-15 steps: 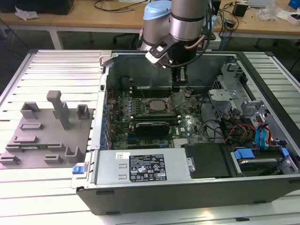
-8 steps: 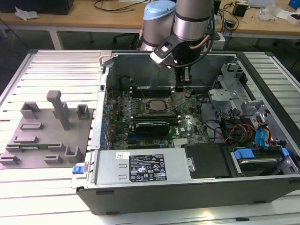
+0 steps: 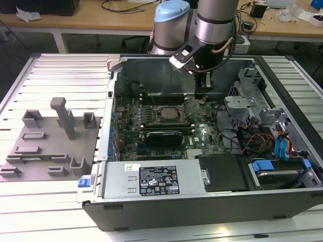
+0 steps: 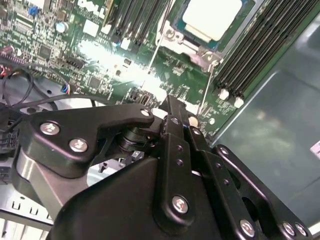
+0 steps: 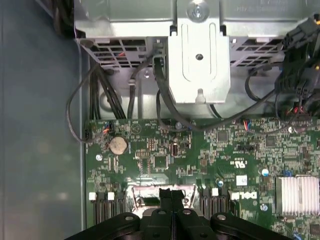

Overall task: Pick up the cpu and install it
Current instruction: 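Close the cpu cover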

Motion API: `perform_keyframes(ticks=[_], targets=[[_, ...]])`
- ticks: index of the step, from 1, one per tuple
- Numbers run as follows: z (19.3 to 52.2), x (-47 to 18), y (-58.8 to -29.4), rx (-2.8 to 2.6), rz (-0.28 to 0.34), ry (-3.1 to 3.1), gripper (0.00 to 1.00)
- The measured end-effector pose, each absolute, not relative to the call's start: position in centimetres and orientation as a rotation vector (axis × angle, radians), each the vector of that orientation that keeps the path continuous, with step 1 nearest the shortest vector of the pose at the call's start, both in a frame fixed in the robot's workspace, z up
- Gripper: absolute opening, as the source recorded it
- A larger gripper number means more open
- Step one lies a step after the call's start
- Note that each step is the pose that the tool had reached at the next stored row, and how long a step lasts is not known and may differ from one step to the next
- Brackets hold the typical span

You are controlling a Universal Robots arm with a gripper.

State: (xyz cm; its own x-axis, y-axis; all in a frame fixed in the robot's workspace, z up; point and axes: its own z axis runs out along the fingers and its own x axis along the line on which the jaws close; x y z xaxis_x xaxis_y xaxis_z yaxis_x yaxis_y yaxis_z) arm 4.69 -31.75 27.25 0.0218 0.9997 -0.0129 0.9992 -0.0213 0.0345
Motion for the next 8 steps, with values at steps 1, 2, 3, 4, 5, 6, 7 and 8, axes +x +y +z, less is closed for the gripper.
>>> perform_keyframes(ticks=[1,2,3,4,5,6,7,8], targets=[[27.25,4.87,-31.76,2.221,0.023,2.174,0.11],[27.24,5.13,-31.78,2.221,0.023,2.174,0.11],[27.23,5.4,-31.8,2.221,0.023,2.174,0.11],[27.23,5.57,-31.79,2.221,0.023,2.174,0.11],[27.23,5.58,-31.8,2.221,0.023,2.174,0.11],[27.23,5.57,-31.8,2.222,0.023,2.174,0.11],[27.23,5.58,-31.8,2.222,0.023,2.174,0.11],[27.22,5.62,-31.8,2.222,0.022,2.174,0.11]])
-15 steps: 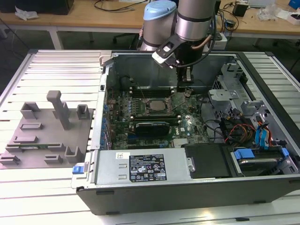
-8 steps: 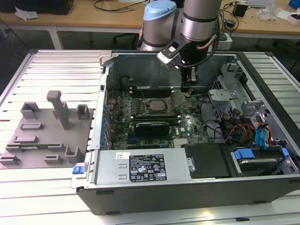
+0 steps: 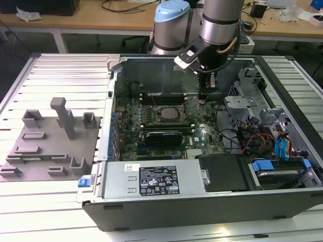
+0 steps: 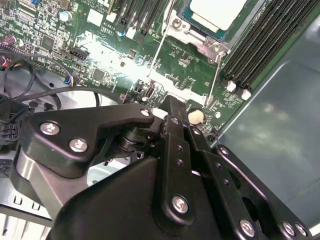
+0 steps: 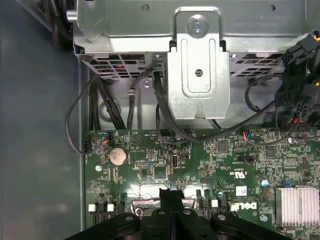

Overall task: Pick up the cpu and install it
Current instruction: 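Close the cpu cover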

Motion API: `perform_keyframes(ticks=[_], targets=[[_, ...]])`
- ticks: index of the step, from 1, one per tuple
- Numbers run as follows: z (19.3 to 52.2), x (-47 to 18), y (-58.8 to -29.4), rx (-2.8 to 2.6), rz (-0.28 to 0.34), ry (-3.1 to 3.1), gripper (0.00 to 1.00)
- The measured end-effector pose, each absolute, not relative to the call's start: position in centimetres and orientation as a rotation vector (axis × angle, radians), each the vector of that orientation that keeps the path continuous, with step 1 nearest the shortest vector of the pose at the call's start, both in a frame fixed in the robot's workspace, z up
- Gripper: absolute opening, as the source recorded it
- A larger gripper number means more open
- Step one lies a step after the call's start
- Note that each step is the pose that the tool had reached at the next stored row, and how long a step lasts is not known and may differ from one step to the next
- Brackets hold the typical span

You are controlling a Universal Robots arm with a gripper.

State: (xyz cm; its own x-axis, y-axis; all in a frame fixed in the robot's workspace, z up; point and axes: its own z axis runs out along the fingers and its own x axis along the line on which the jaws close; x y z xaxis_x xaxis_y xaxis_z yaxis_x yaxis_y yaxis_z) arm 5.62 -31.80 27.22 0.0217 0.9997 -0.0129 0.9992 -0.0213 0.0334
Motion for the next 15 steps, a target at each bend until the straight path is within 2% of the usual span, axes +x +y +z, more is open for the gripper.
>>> perform_keyframes(ticks=[5,15], targets=[[26.6,7.0,-31.8,2.24,-0.019,2.192,0.11],[25.8,7.6,-31.8,2.237,-0.023,2.199,0.11]])
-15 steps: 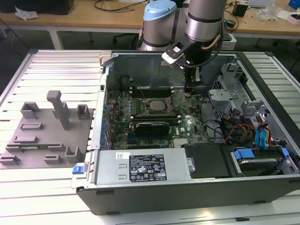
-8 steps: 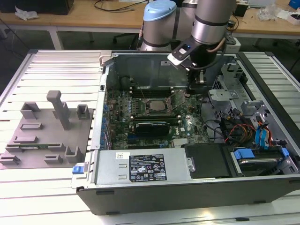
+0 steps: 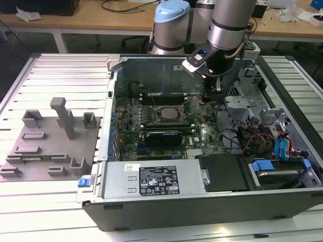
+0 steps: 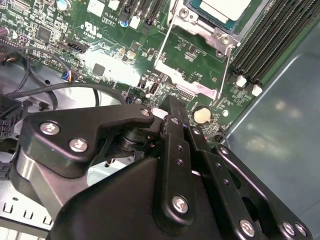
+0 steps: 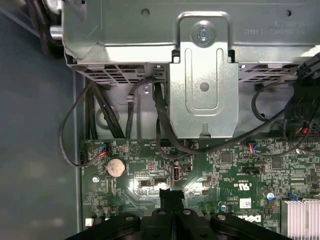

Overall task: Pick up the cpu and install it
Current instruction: 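Close the cpu cover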

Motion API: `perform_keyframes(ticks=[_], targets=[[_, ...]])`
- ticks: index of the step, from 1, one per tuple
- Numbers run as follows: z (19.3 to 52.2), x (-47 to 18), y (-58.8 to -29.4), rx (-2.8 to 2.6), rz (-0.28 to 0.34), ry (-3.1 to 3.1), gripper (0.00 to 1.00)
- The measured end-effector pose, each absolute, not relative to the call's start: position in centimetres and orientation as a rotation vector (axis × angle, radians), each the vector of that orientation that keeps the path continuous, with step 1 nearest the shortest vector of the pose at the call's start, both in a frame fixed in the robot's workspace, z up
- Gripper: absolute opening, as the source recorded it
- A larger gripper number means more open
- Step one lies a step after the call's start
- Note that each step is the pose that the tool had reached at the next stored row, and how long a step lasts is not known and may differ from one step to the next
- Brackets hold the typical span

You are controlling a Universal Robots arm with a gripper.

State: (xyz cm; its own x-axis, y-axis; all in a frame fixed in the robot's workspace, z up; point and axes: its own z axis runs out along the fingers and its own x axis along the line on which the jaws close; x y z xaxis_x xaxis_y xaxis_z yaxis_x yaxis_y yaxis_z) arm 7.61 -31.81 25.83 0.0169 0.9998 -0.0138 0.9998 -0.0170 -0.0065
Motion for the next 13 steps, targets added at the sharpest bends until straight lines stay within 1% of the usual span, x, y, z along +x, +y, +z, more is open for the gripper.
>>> perform_keyframes(ticks=[13], targets=[[24.0,7.6,-31.2,2.231,-0.028,2.201,0.11]])
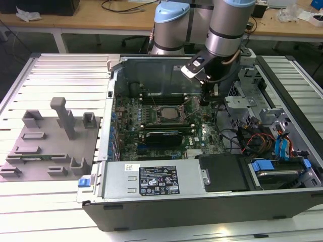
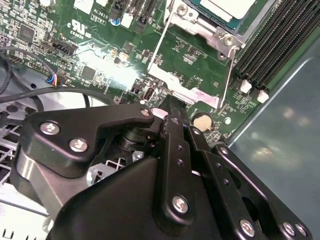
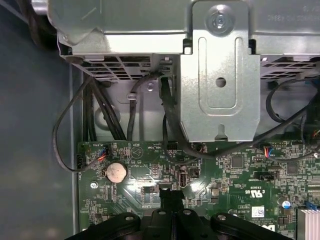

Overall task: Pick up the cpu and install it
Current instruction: 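Close the cpu cover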

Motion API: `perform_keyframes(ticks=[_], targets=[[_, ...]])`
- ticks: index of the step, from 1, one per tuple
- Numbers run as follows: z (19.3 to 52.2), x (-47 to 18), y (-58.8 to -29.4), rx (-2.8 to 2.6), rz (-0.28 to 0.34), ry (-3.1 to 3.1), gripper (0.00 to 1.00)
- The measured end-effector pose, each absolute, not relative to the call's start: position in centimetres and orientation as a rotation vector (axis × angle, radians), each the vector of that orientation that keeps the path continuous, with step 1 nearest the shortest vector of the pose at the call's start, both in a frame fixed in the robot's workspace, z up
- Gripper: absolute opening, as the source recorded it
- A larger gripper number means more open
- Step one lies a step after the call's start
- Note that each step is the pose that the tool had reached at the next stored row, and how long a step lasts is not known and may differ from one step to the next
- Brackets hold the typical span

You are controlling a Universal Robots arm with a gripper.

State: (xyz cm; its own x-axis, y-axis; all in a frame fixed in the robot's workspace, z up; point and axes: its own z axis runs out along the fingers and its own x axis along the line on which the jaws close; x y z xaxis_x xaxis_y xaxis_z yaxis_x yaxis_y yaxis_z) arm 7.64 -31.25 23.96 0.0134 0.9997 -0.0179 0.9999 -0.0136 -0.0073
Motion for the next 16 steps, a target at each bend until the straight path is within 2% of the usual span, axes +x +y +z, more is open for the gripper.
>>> perform_keyframes(ticks=[16], targets=[[23.94,6.76,-31.13,2.231,-0.026,2.201,0.11]])
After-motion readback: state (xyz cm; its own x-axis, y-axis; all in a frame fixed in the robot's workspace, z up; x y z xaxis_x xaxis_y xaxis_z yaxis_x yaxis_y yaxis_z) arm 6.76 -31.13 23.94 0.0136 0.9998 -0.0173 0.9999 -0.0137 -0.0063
